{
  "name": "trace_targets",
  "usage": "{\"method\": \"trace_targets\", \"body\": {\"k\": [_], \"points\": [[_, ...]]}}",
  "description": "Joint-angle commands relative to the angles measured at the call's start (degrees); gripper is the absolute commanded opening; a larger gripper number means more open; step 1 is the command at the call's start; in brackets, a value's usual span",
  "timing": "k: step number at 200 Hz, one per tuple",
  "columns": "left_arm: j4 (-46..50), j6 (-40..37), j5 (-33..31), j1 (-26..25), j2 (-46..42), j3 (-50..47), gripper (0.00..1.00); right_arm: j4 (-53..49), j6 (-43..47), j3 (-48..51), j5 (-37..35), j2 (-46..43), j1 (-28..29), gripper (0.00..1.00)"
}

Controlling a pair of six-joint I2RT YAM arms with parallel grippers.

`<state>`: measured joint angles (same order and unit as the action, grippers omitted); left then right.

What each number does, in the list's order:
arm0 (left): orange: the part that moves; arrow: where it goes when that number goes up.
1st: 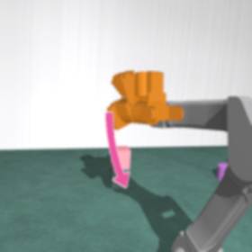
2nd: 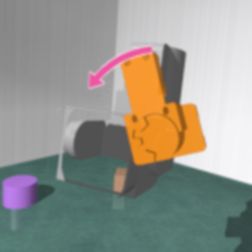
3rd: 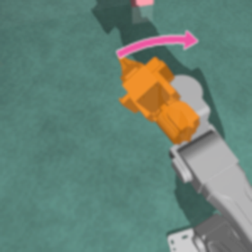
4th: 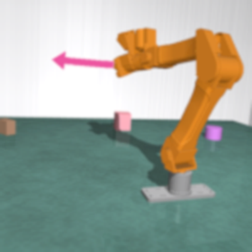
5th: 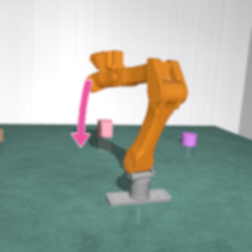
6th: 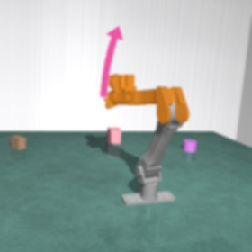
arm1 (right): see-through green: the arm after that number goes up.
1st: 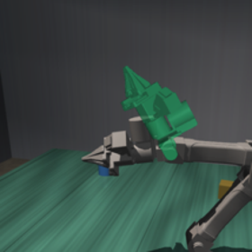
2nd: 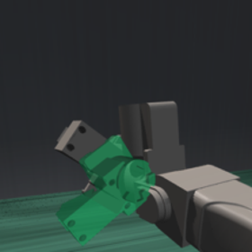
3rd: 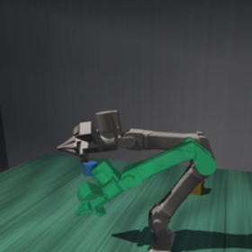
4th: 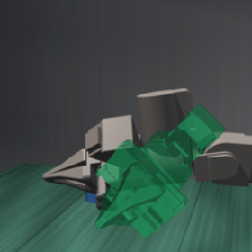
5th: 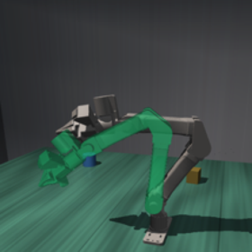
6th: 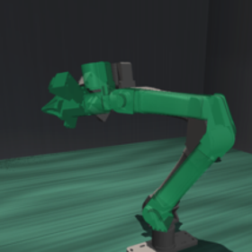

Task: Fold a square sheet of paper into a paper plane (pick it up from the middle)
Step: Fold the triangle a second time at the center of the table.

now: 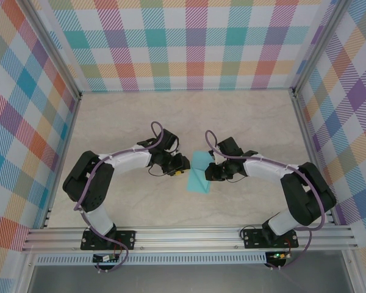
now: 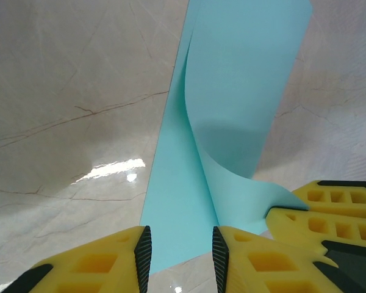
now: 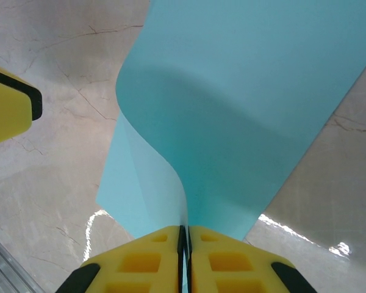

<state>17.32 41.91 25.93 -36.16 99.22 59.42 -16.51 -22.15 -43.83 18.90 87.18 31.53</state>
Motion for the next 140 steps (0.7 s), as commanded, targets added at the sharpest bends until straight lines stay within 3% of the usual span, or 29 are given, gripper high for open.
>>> {"method": "trace_targets", "body": {"k": [1, 140], "points": [[0.04, -1.44, 1.98, -0.74, 1.31, 2.18, 0.34, -1.19, 1.58, -1.49, -0.44, 1.04, -0.35, 0.12], [-0.91, -0.95, 3.88, -1.72, 4.49, 4.30, 0.31, -0.31, 5.56, -3.23, 0.39, 5.59, -1.81, 0.12]]}}
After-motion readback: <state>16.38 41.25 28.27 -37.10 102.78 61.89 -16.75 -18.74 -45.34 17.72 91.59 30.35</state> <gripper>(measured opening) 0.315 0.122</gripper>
